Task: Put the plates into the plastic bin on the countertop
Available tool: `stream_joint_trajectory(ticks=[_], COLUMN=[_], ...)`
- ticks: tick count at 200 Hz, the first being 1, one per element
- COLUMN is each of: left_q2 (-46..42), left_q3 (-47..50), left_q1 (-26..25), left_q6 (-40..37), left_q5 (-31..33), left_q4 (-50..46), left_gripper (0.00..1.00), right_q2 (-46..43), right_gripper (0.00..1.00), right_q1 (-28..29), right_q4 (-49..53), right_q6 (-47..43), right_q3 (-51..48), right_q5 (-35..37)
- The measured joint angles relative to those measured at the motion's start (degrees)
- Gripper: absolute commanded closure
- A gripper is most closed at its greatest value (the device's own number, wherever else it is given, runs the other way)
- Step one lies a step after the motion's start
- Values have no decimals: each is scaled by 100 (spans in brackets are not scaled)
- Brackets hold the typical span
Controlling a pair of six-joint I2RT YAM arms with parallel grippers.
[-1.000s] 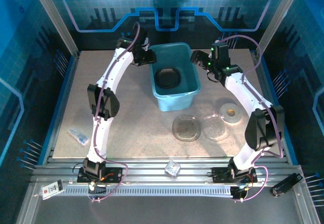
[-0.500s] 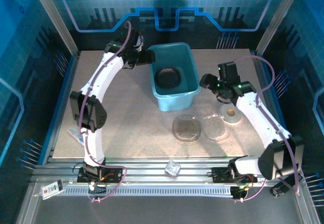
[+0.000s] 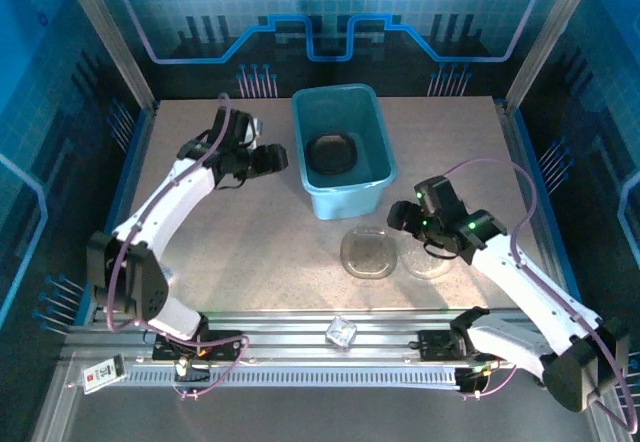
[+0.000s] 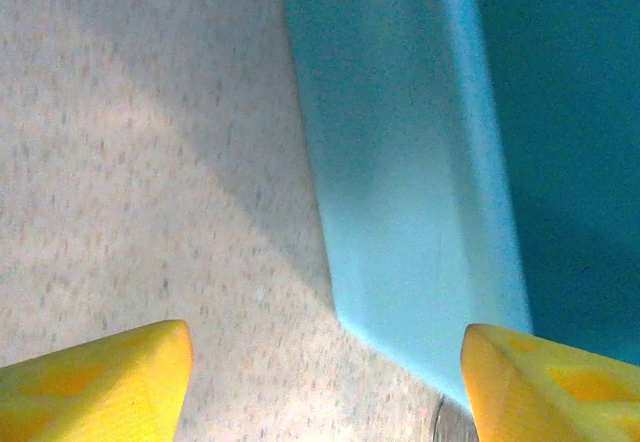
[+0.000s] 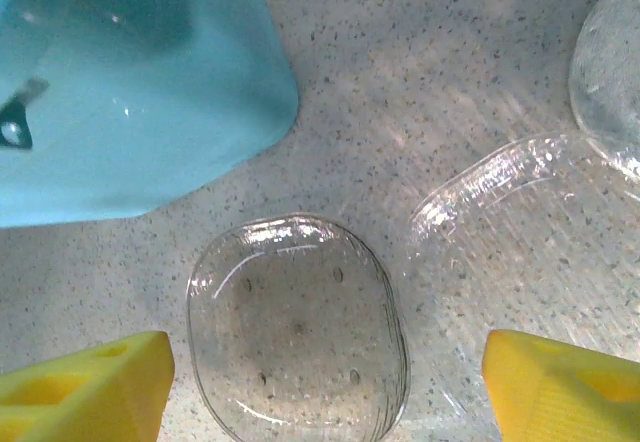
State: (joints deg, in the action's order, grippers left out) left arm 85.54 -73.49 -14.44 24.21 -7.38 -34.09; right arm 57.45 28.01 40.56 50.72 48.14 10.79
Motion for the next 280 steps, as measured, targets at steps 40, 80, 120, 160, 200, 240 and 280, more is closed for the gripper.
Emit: stream_joint_trajectory(ticks=[40,80,120,160,200,240,280], left_q2=[-1193,-1659,-1611,-1167,-535,155,557], left_q3=[1915,3263,3545,3676,3674,3560,3294], left_q1=[2,-304,-979,-1519,-1746,-2050,-2413], left_q6=[852,1648,2277,2745,3108,3425,3602], left_q5=[-413,-546,-555,-544,-562,-697,-754], left_q4=[643,1200,2004,2671,3252,3687,3928], left_gripper=[34,35,37,38,40,44,45], right_q2=[-402,-485,-697,-1248,-1613,-1641,-1644], right_gripper=[19,19,18,18,18,18,18], right_q1=[210,358,553,750,774,793,804], right_q4=[-81,-221,-422,-498,-501,-529,-592], right_q6=[35,-39,-140,-129,-118,-120,-118], right_q3=[-348,-474,-542,-883,-988,-1029,-1268], right_q5=[125,122,125,225,278,343,361])
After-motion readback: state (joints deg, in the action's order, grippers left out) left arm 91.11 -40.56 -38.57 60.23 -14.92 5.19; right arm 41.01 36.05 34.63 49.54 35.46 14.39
